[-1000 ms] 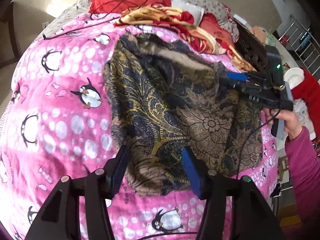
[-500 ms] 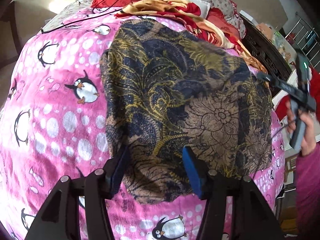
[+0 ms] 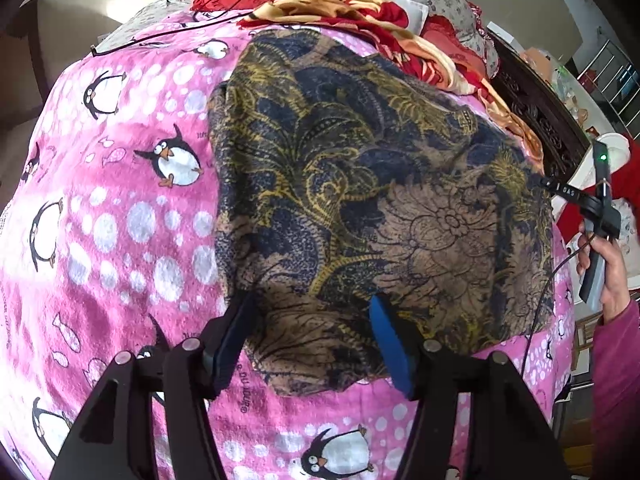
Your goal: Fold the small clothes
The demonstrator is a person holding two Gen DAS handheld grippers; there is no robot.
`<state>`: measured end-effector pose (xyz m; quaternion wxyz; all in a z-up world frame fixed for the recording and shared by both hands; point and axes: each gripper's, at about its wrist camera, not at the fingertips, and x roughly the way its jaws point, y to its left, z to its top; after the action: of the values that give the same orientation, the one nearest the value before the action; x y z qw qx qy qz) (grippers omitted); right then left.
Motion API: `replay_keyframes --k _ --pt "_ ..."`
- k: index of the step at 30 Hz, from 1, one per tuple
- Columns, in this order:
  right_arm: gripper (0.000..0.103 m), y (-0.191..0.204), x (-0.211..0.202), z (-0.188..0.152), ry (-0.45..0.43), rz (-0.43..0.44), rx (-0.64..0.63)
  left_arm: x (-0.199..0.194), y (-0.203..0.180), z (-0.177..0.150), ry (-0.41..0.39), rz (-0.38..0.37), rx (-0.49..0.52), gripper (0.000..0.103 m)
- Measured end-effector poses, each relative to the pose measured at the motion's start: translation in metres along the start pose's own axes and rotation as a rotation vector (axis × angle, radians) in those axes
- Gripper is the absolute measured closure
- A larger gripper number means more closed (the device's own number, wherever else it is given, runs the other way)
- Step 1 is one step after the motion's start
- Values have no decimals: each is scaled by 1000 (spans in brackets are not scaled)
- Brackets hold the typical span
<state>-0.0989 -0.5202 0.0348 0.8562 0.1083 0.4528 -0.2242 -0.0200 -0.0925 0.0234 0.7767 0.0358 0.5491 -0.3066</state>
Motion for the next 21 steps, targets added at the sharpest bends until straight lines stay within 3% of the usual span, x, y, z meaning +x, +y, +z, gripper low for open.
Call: replay_keyframes --k 2,4,5,6,10,13,14,15,21 --pt "94 -6 2 -6 32 56 39 -2 3 -1 -2 0 -17 39" --pt "82 -12 -19 -15 -2 140 68 -9 5 -4 -10 -14 -29 39" --pt "68 -13 -35 -27 12 199 76 -12 5 -6 -13 -14 -26 39" --pt "61 -11 -41 -36 37 237 77 -15 6 -8 -18 -7 -21 39" --pt "61 2 -58 -102 194 346 78 -20 14 -17 -25 -6 -30 38" --pt "61 8 -54 -135 237 360 93 -21 20 -23 -16 -25 -68 38" --pt "66 12 -54 -143 239 374 93 -21 21 -25 -12 -28 -74 38" --pt "95 17 -56 -150 217 369 76 -23 20 -27 -12 -28 -72 38" --pt "98 -1 -100 -146 78 294 40 -37 13 -35 -39 -47 -26 37"
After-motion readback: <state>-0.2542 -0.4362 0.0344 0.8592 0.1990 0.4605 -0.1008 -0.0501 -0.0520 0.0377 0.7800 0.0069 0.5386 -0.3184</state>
